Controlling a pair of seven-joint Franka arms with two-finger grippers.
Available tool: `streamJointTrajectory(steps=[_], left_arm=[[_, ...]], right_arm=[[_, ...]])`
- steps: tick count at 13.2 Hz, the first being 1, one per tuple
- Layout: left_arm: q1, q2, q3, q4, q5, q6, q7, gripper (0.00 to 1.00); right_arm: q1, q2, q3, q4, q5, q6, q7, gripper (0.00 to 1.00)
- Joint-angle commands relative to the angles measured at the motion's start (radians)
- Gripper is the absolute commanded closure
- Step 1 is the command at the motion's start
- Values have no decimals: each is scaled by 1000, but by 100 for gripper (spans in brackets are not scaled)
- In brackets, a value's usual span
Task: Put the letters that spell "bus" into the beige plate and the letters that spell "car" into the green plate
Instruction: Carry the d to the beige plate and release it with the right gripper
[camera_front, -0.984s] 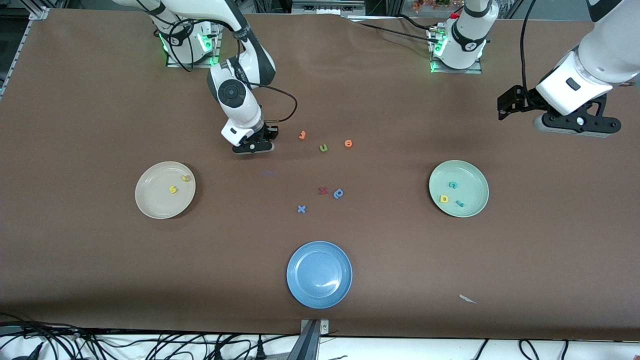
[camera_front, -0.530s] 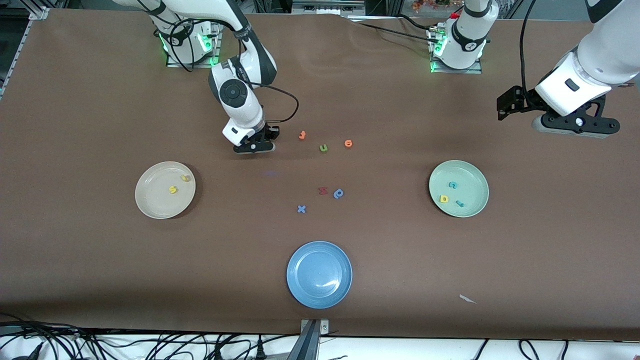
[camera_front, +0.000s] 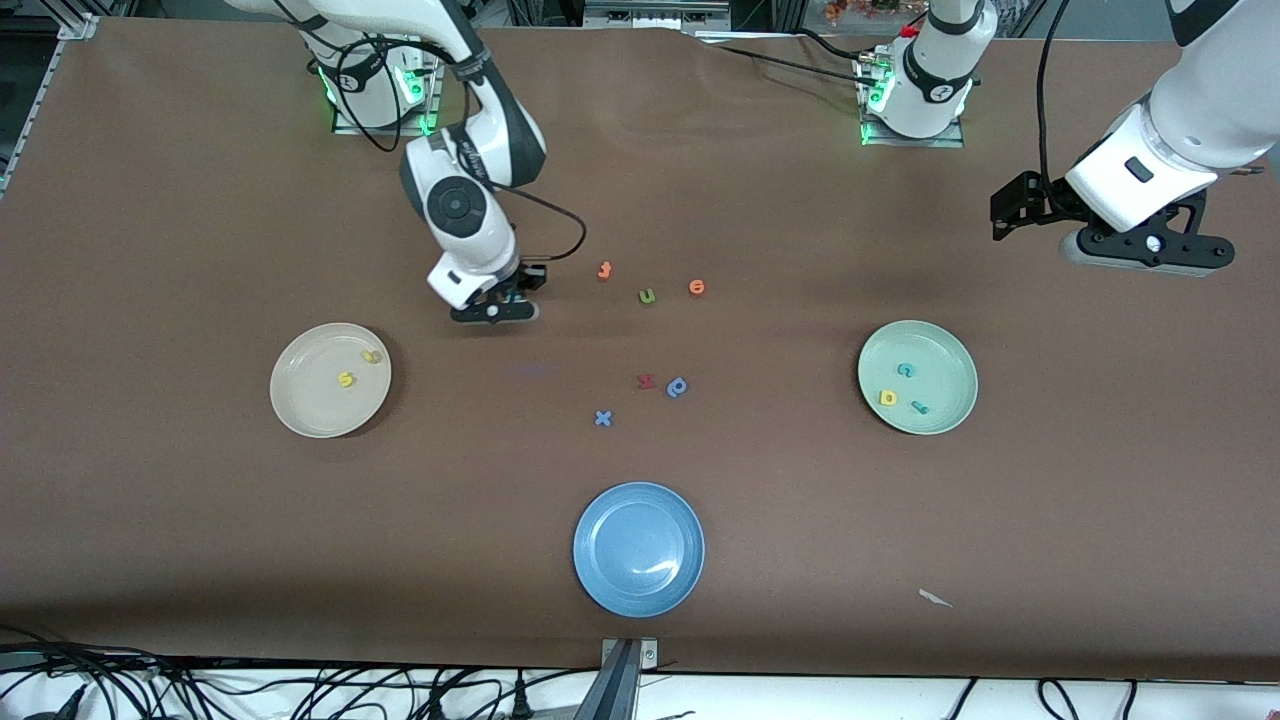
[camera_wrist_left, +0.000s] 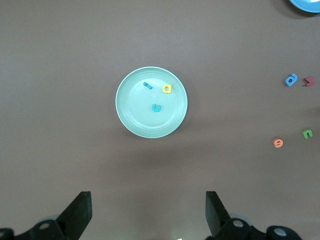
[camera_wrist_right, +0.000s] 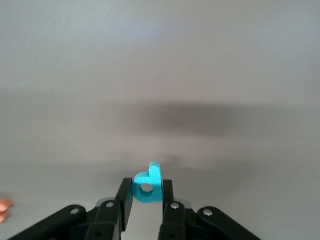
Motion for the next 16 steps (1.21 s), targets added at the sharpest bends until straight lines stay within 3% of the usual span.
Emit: streamJointTrajectory(steps=[1,6,8,10,11,12,13,14,16], left_arm=[[3,16,1,34,-15,-23,19,0],[11,16,3,31,-15,-22,20,0],[17,18,3,32,-15,-18,20,0],[20,18,3,32,-15,-15,20,0],[20,18,3,34,-15,-15,20,0],[20,18,4,32,-15,-15,20,0],[22,18,4,34,-15,-15,20,0],[20,18,4,36,-15,-15,20,0],[33,18,6,34,-15,-15,22,0]], right_arm=[[9,-35,-114,-3,-43,-63,-171,81],[-2,-16,-331,-7,-41,-56,-591,80],[-28,-1,-369,-6,-41,-28,-708,80],[-83,17,-369,-3,-40,19,-788,78],[-94,31,-369,1,-37,50,-814,71],[-100,53,-369,11,-32,76,-823,57],[-102,68,-368,26,-15,83,-810,24],[-102,73,-368,45,12,77,-808,0],[-90,68,-365,59,119,38,-805,0]])
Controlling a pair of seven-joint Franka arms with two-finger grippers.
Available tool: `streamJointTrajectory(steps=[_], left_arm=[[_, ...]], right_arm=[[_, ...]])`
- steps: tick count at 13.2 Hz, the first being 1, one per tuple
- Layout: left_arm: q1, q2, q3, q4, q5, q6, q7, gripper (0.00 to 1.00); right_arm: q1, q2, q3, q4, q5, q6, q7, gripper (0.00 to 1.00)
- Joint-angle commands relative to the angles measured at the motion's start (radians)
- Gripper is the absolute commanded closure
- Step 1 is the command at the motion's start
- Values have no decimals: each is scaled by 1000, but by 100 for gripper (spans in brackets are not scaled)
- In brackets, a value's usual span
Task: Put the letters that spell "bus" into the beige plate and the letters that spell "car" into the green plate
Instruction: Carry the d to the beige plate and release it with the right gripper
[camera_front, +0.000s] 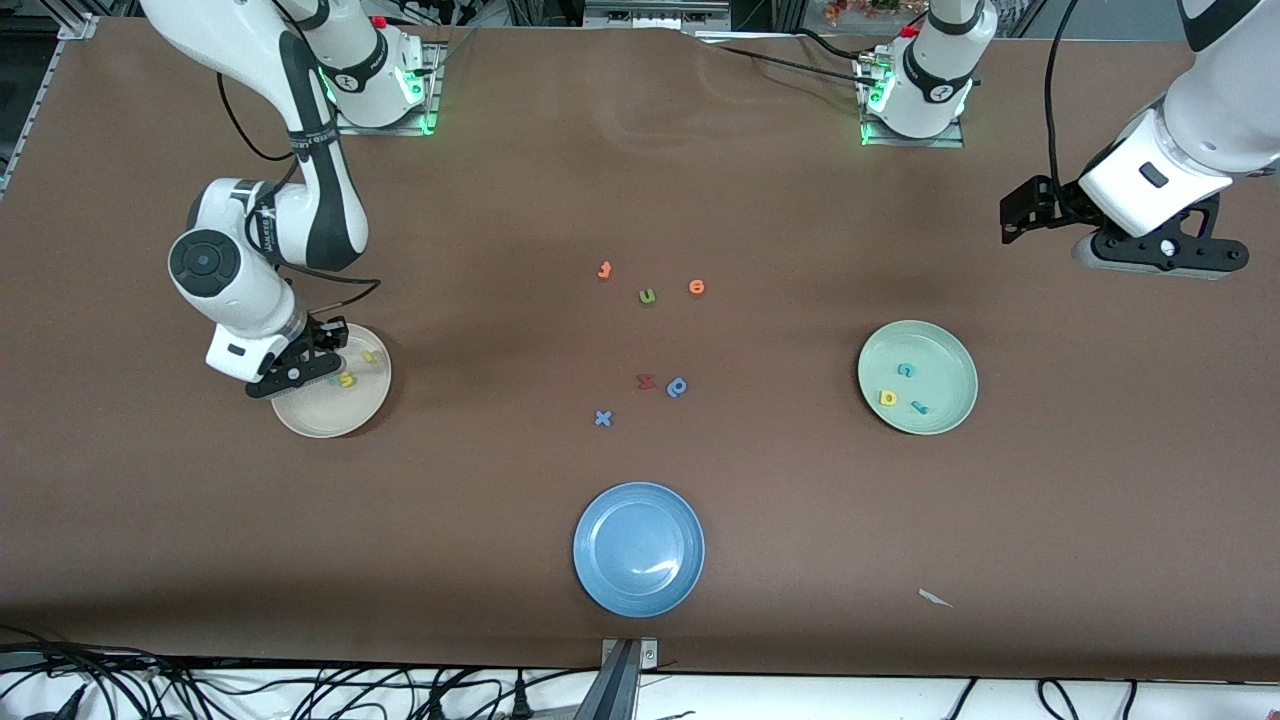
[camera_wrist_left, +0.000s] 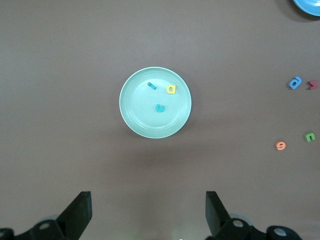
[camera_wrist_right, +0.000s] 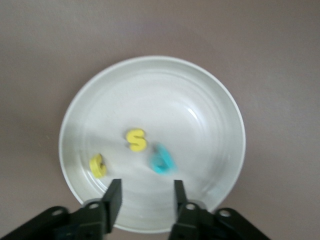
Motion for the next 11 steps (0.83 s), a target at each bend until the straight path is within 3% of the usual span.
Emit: streamJointTrajectory(steps=[1,5,7,11], left_arm=[[18,14,0,31,-16,-15,22,0],[16,3,5,23,-13,-25,60,0],[2,4,90,23,-18,-17,170,0],[4,7,102,23,-35,-12,203,0]], right_arm=[[15,9,4,59,116,-79,15,0],[55,18,7,216,121,-304,268,0],[109,20,7,222,118,-314,418,0],[139,4,2,276,111,-361,502,0]])
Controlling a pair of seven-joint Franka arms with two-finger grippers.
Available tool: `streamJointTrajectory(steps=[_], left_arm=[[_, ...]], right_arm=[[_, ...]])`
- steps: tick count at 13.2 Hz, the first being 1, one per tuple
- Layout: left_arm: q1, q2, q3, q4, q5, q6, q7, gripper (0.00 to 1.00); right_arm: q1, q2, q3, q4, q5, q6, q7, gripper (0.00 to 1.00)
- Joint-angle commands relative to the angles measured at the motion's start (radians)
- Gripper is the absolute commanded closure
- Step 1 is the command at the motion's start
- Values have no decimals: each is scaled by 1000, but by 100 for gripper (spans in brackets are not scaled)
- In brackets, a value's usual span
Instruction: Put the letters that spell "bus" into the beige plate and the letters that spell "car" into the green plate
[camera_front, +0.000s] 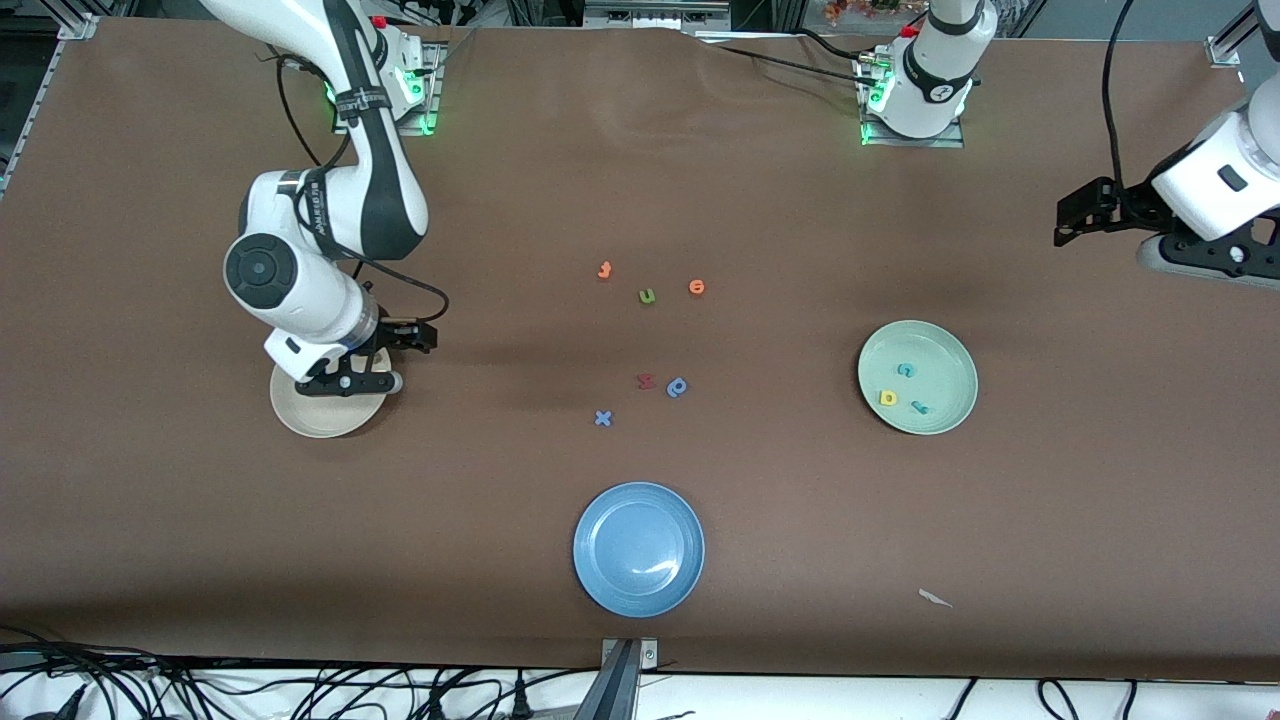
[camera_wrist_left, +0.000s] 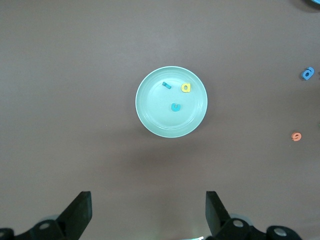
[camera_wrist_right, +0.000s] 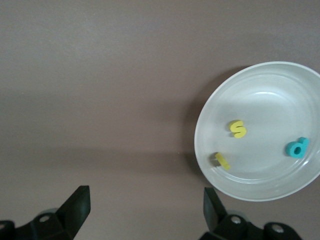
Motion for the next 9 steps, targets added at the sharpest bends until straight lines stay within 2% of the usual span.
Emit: streamJointTrajectory(steps=[1,3,6,8,9], left_arm=[[-7,7,1,21,-27,-10,21,0],[-7,10,1,21,-28,-6,32,0],[-9,10,25,21,-30,0,35,0],[-7,8,42,20,-54,0,36,0],[-9,8,41,20,-55,-1,32,0]], right_arm=[[13,1,-14,88,3,-71,14,0],[21,-16,-15,104,1,-123,22,0],[7,-2,-67,263,-1,-397,63,0],[-15,-11,-66,294,-11,-424,62,0],[-28,-33,-55,294,-45,-423,65,0]])
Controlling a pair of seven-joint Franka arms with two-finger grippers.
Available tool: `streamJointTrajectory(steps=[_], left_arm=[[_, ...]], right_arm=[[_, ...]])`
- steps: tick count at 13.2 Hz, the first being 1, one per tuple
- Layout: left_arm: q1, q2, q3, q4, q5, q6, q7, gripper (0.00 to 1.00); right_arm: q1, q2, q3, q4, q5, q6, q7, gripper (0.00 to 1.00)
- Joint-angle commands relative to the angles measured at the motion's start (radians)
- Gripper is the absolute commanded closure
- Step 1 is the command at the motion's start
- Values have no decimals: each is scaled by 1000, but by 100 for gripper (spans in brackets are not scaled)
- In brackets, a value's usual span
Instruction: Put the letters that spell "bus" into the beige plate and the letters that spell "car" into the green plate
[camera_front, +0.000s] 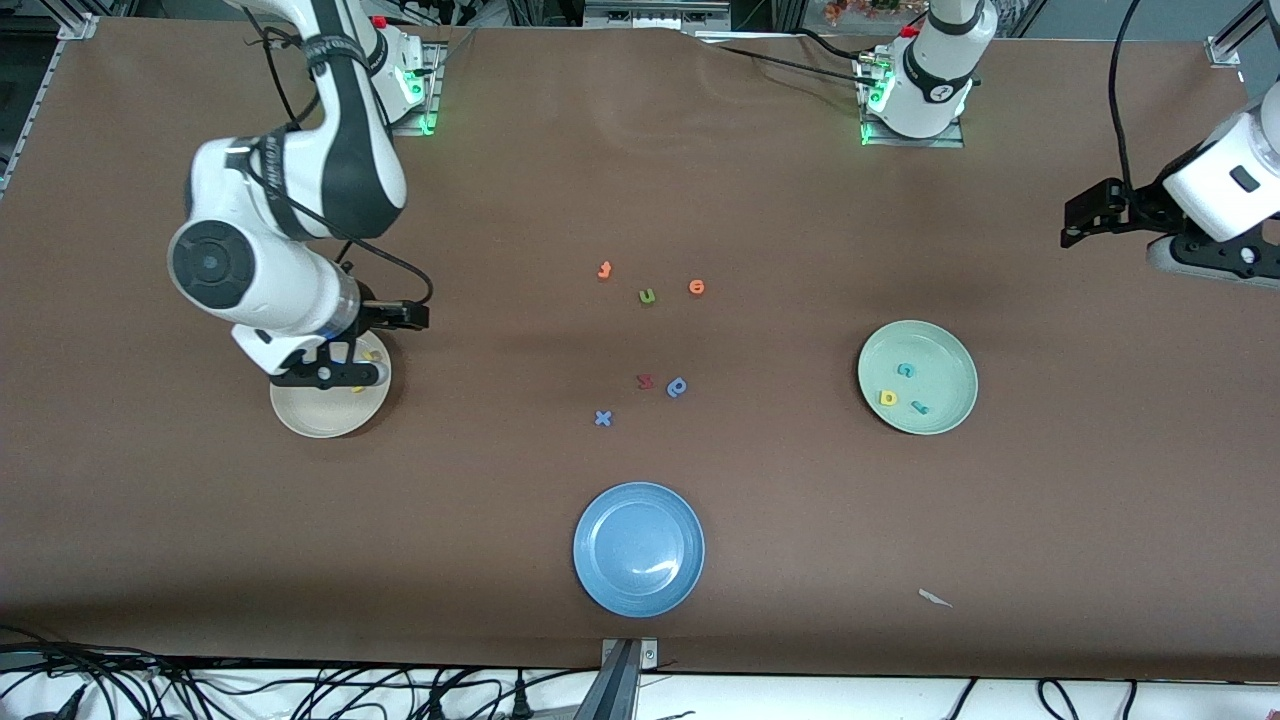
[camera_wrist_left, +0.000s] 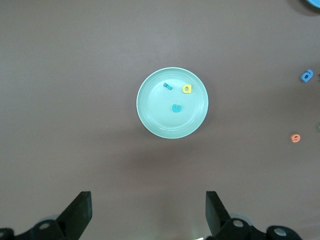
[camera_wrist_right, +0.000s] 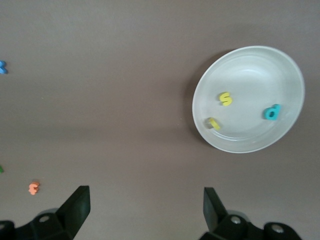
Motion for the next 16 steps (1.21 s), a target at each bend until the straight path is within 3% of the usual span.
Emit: streamJointTrajectory(steps=[1,4,7,12,16], left_arm=[[-4,9,12,19,-35,-5,25,0],[-1,9,12,23,-38,5,19,0],[-7,1,9,19,-26,41,13,0],[-8,-40,12,-20,-21,36,-51,0],[-7,-36,10,-14,-23,32,-58,0]], right_arm=[[-68,-50,52,25,-70,-27,22,0],[-320,-159,319,20,-220,-25,22,0],[-573,-245,553,14,-266,-30,13,1],[-743,-384,702,-73,-288,-71,-7,0],[-802,-463,749,-96,-316,-67,-46,0]])
